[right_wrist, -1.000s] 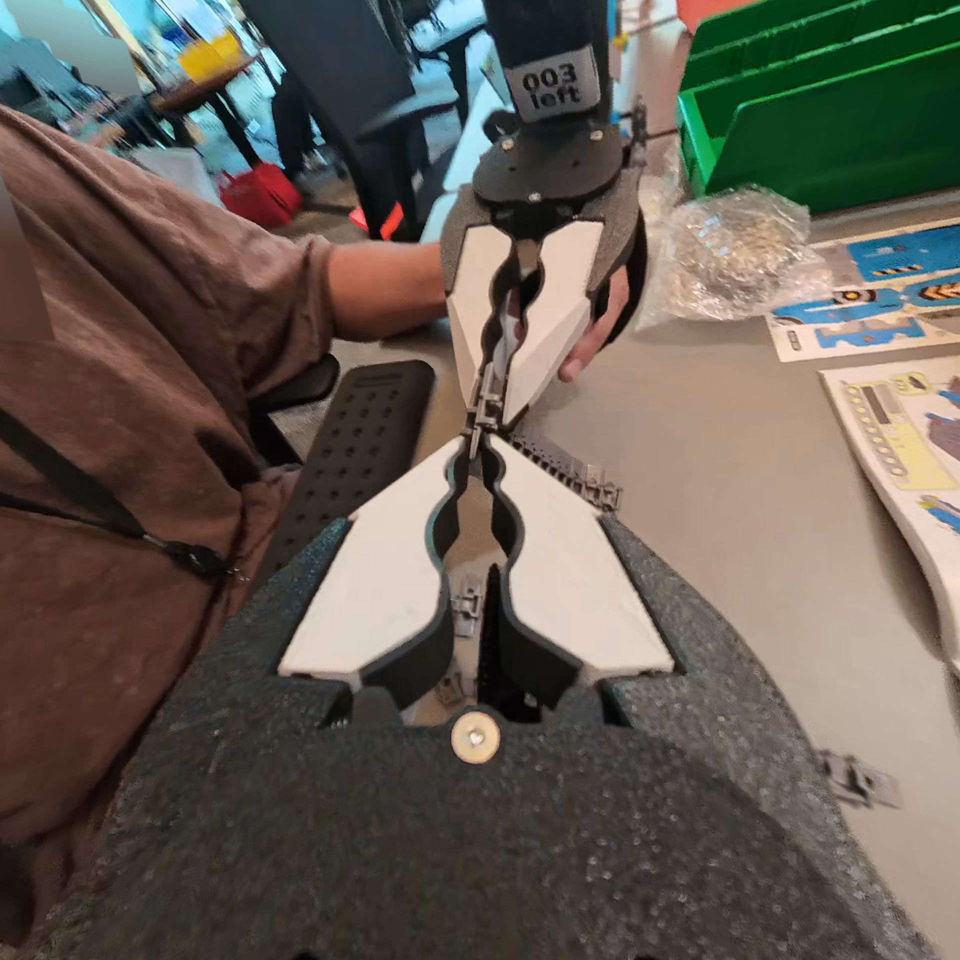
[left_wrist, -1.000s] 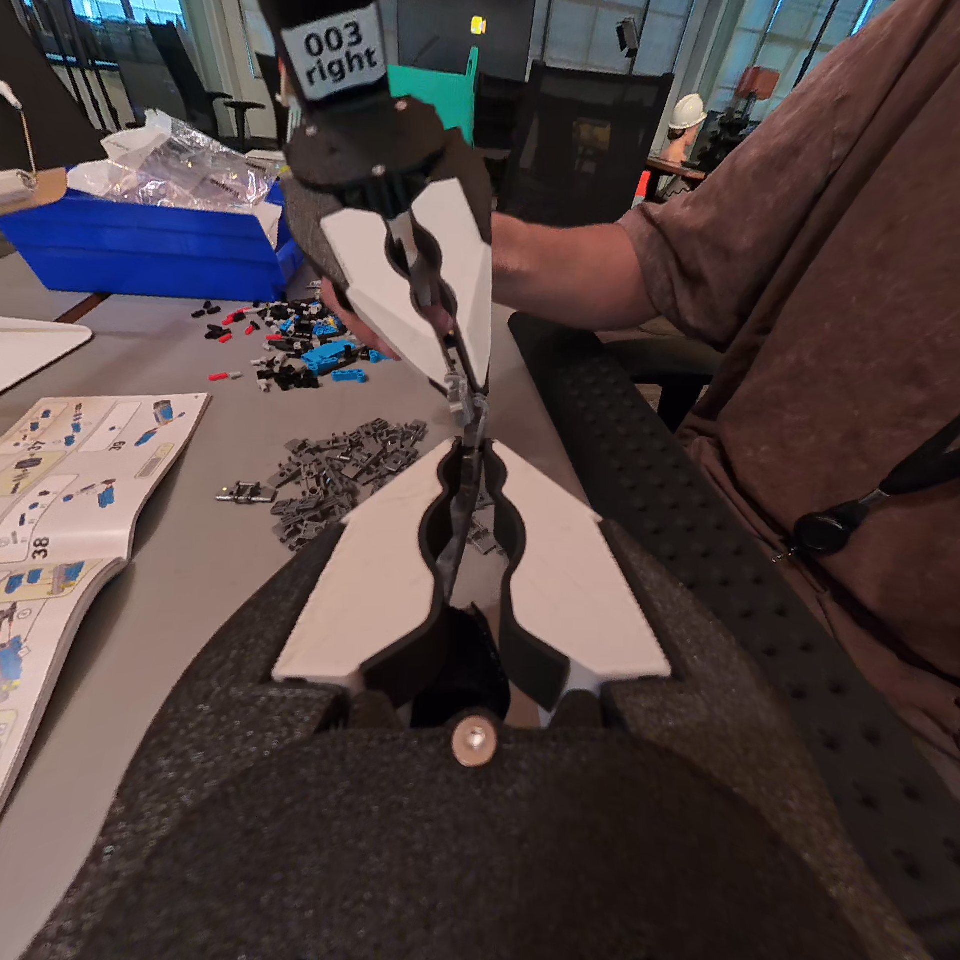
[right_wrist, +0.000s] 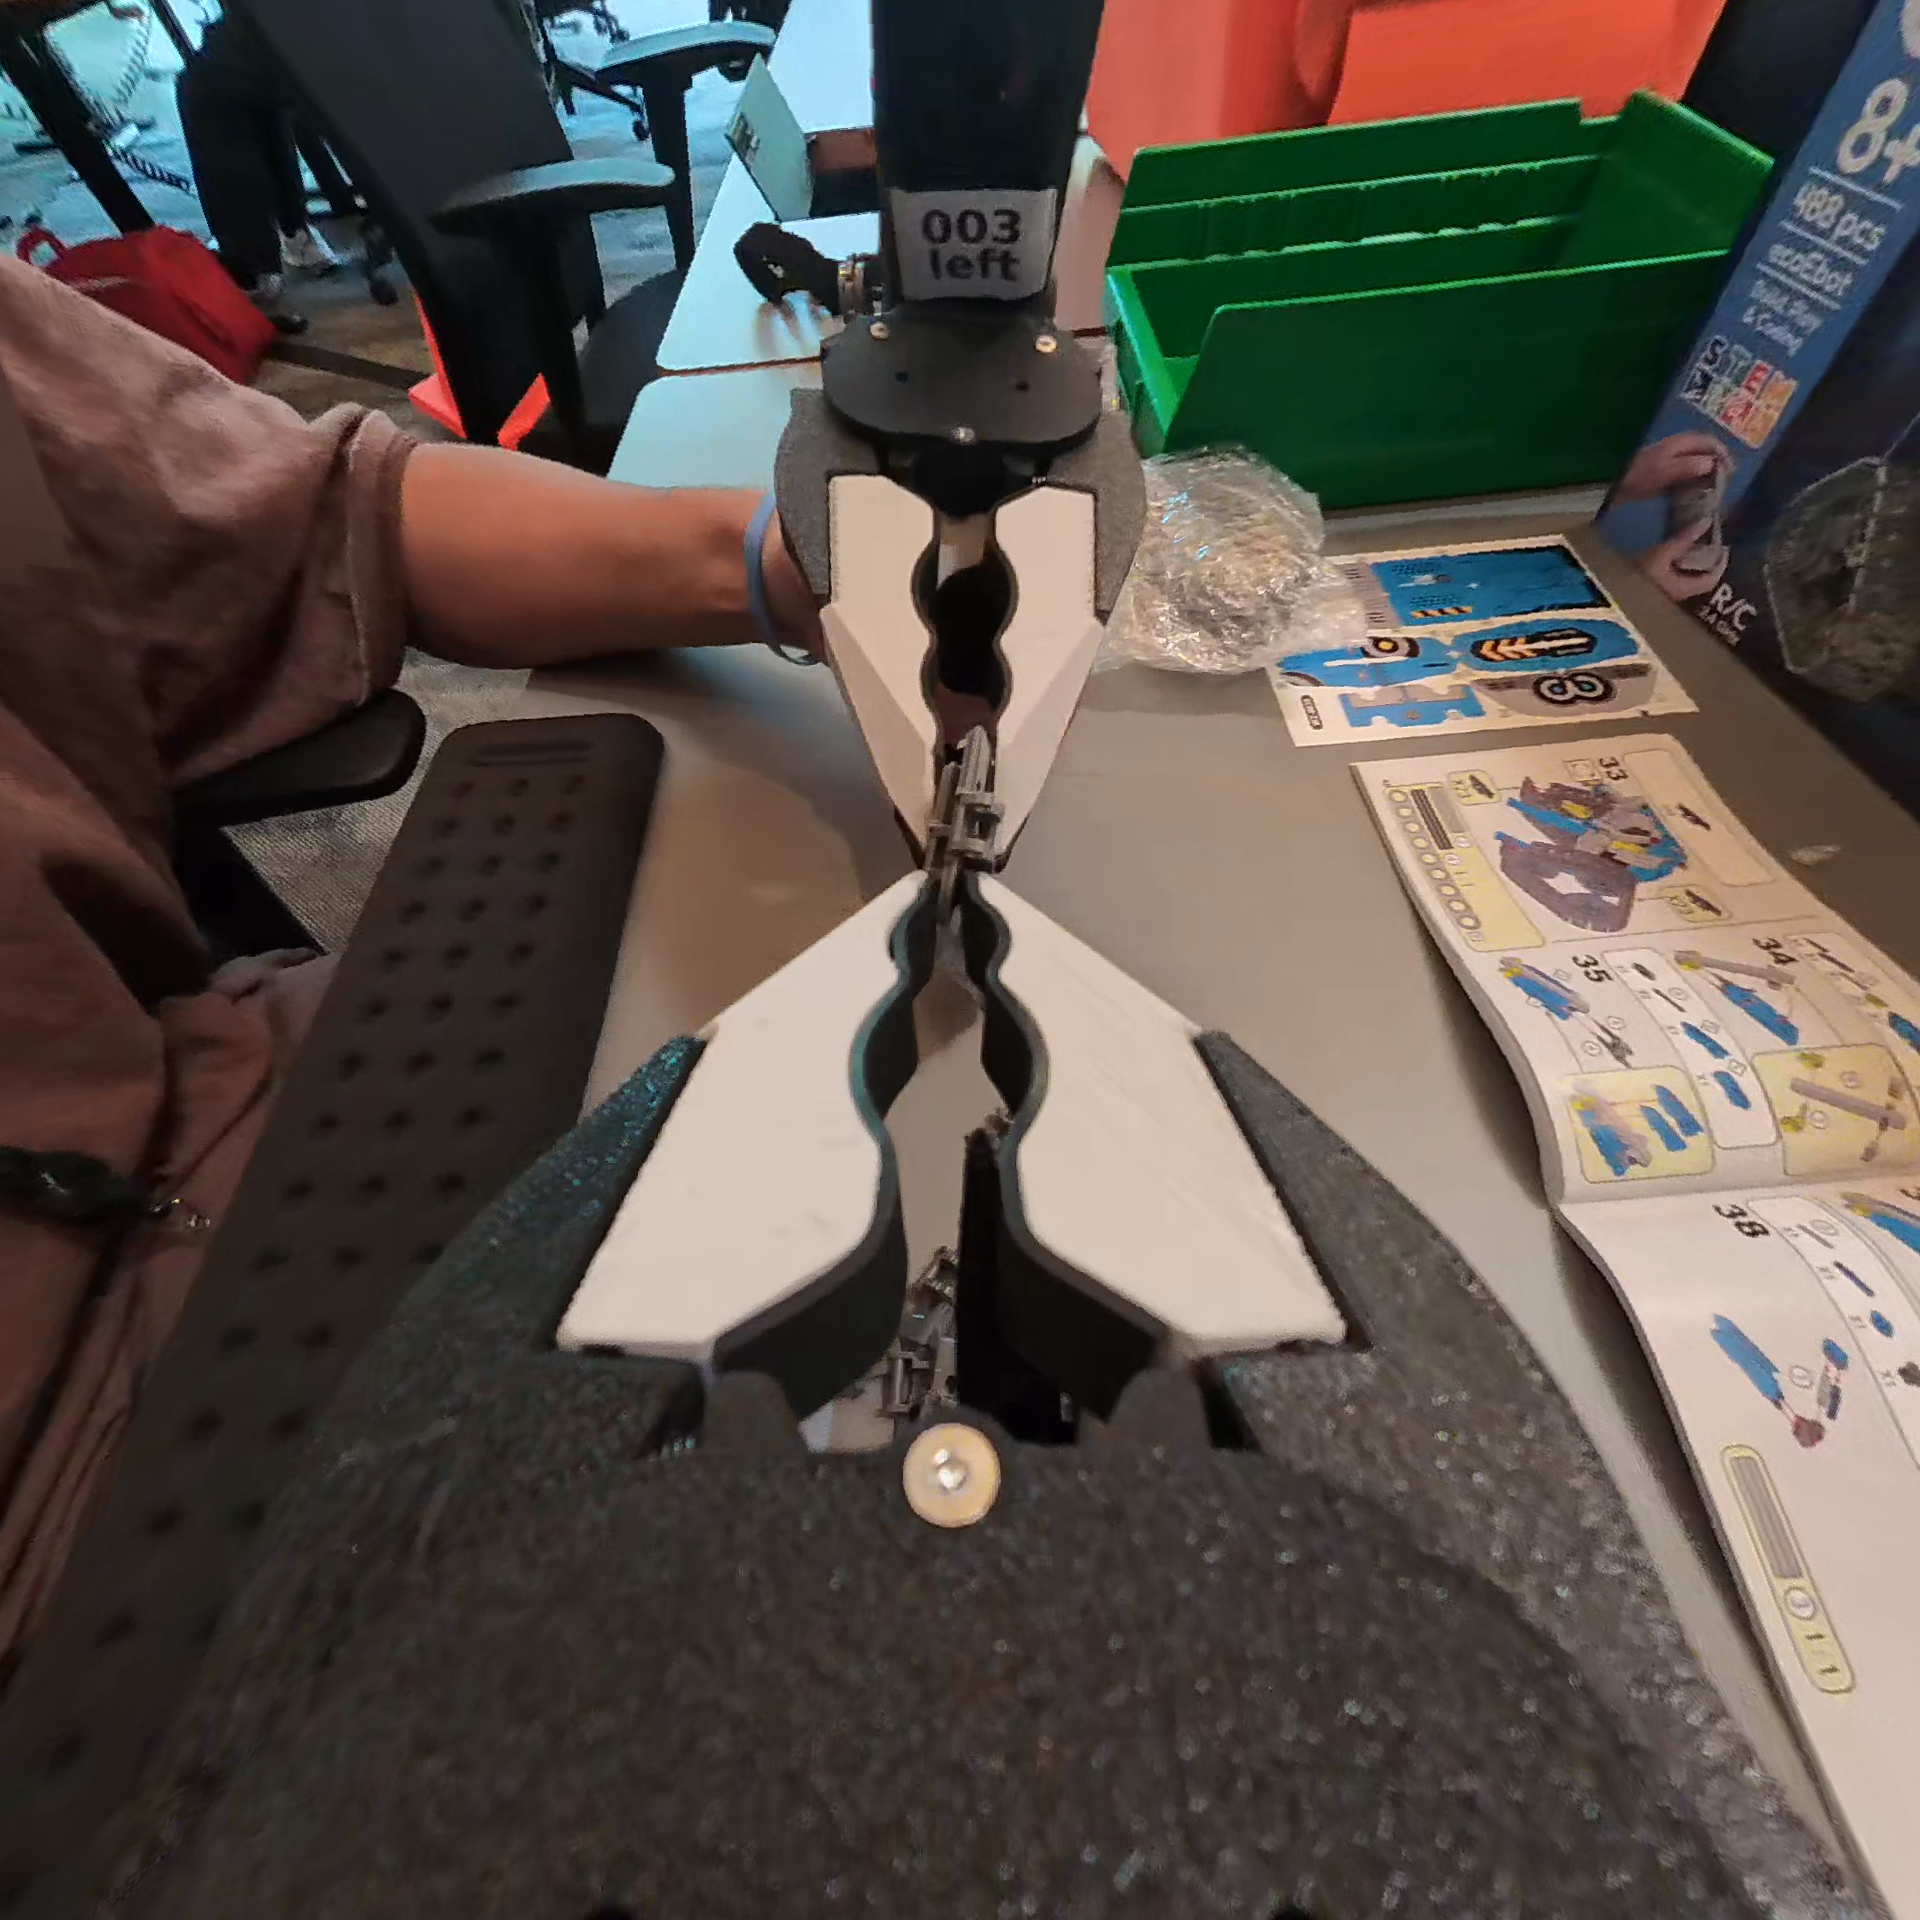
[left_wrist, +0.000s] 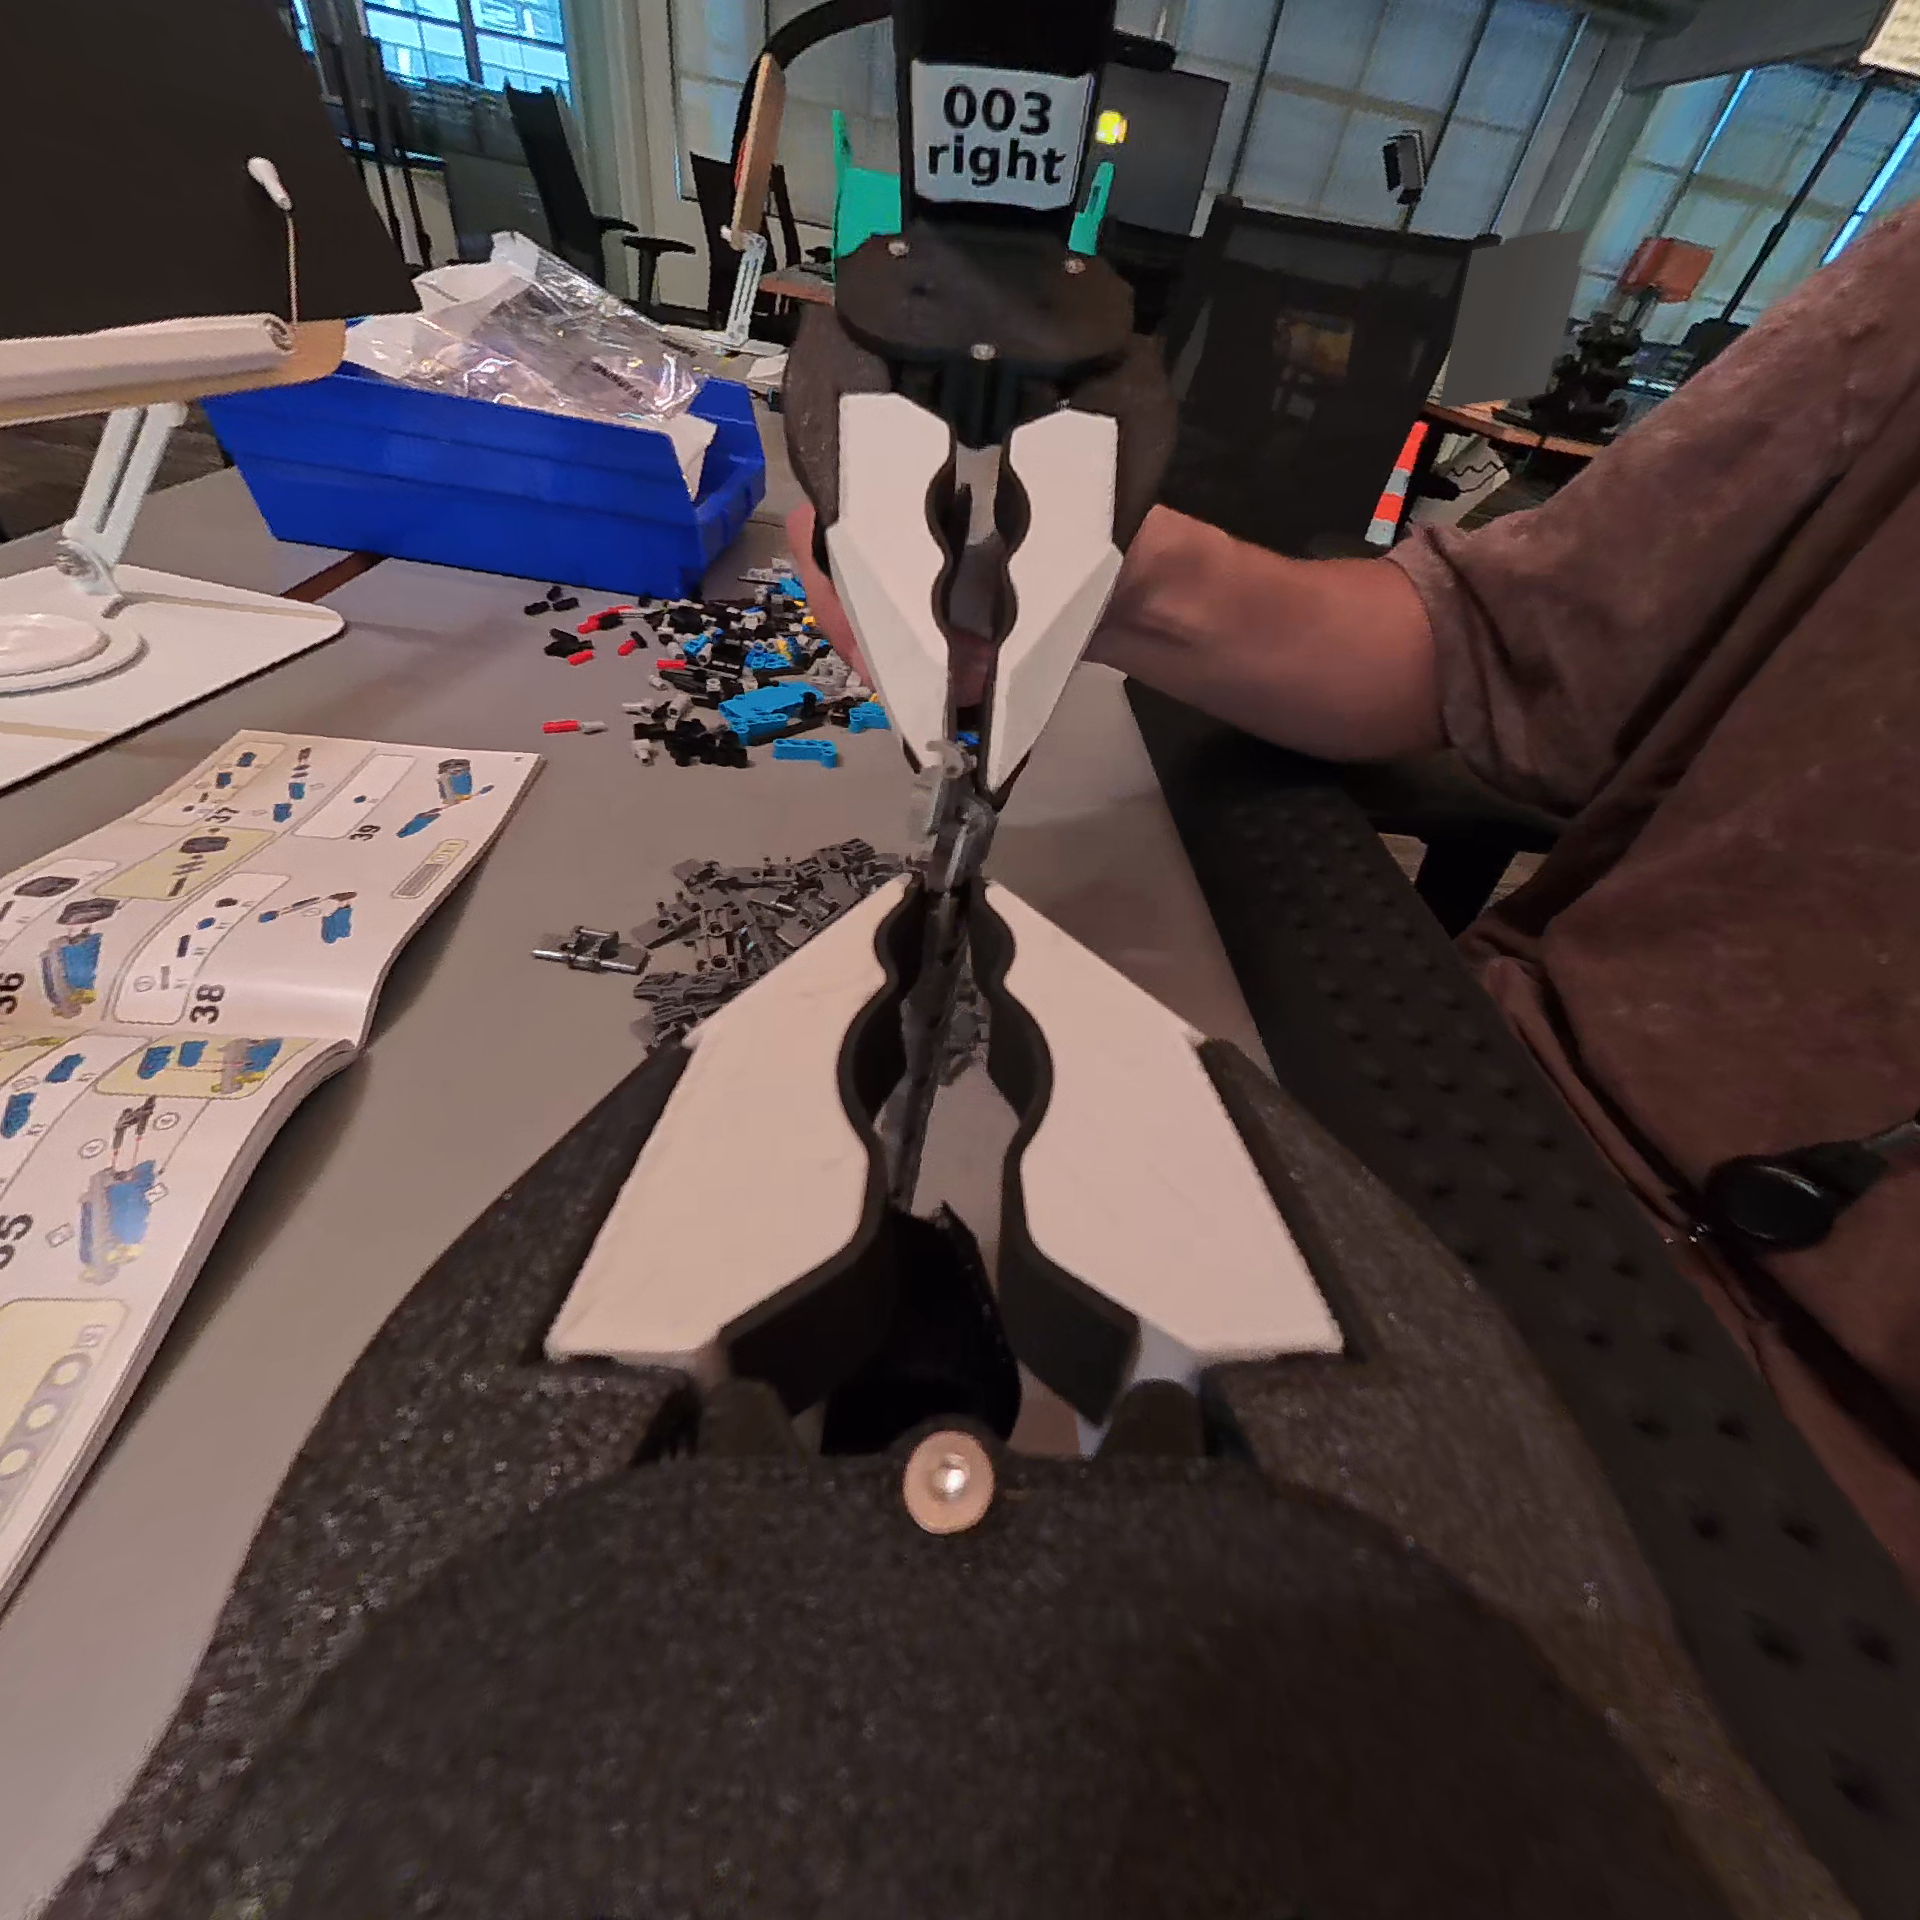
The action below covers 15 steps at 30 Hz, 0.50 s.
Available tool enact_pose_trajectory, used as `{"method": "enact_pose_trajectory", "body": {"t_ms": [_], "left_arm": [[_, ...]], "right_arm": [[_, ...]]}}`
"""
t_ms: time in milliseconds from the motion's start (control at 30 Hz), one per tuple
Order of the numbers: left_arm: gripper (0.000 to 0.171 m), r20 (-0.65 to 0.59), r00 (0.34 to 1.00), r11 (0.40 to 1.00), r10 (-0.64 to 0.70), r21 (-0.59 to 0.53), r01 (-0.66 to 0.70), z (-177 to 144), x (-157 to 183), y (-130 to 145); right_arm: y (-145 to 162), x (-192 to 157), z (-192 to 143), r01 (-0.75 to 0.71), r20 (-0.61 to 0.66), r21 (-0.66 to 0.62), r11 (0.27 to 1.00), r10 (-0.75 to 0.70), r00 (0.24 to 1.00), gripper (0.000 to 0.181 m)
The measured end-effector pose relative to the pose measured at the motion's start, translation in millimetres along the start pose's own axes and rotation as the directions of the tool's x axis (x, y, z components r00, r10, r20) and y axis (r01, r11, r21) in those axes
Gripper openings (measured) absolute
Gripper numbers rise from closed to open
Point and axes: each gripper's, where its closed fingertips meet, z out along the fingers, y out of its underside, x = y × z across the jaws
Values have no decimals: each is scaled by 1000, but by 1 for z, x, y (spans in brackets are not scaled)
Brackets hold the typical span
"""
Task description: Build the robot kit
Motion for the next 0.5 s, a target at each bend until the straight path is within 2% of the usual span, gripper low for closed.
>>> {"method": "enact_pose_trajectory", "body": {"t_ms": [233, 367, 500], "left_arm": [[7, 26, 999, 1000, -31, 6, 31, 4, -5, 2], [7, 53, 997, 998, -55, 19, 54, 6, -9, 1], [6, 80, 994, 997, -78, 33, 75, 8, -15, 2]], "right_arm": [[5, -1, -3, -62, 9, 37, 997, 62, 998, 16], [6, 10, -4, -40, -74, 51, 998, 44, 996, 6], [8, 16, -5, -54, -100, 51, 997, 59, 993, 5]]}}
